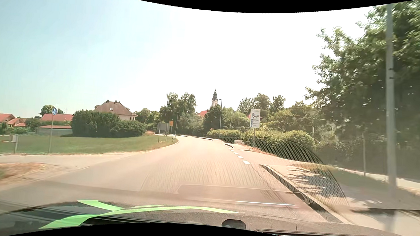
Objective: Follow the waypoints while adhering to traffic rules and regulations
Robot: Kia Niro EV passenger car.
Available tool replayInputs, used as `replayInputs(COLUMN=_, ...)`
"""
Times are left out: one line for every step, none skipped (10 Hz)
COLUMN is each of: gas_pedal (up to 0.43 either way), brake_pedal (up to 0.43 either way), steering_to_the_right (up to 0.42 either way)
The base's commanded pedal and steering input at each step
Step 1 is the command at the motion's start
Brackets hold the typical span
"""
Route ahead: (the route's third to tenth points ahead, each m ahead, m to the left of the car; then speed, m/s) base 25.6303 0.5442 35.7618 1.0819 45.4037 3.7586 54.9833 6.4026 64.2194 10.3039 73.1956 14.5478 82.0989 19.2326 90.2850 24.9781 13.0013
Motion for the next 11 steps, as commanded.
replayInputs(gas_pedal=0.177, brake_pedal=0.0, steering_to_the_right=-0.011)
replayInputs(gas_pedal=0.169, brake_pedal=0.0, steering_to_the_right=-0.011)
replayInputs(gas_pedal=0.15, brake_pedal=0.0, steering_to_the_right=-0.011)
replayInputs(gas_pedal=0.138, brake_pedal=0.0, steering_to_the_right=-0.011)
replayInputs(gas_pedal=0.13, brake_pedal=0.0, steering_to_the_right=-0.011)
replayInputs(gas_pedal=0.13, brake_pedal=0.0, steering_to_the_right=-0.012)
replayInputs(gas_pedal=0.13, brake_pedal=0.0, steering_to_the_right=-0.014)
replayInputs(gas_pedal=0.138, brake_pedal=0.0, steering_to_the_right=-0.016)
replayInputs(gas_pedal=0.15, brake_pedal=0.0, steering_to_the_right=-0.019)
replayInputs(gas_pedal=0.157, brake_pedal=0.0, steering_to_the_right=-0.019)
replayInputs(gas_pedal=0.169, brake_pedal=0.0, steering_to_the_right=-0.021)
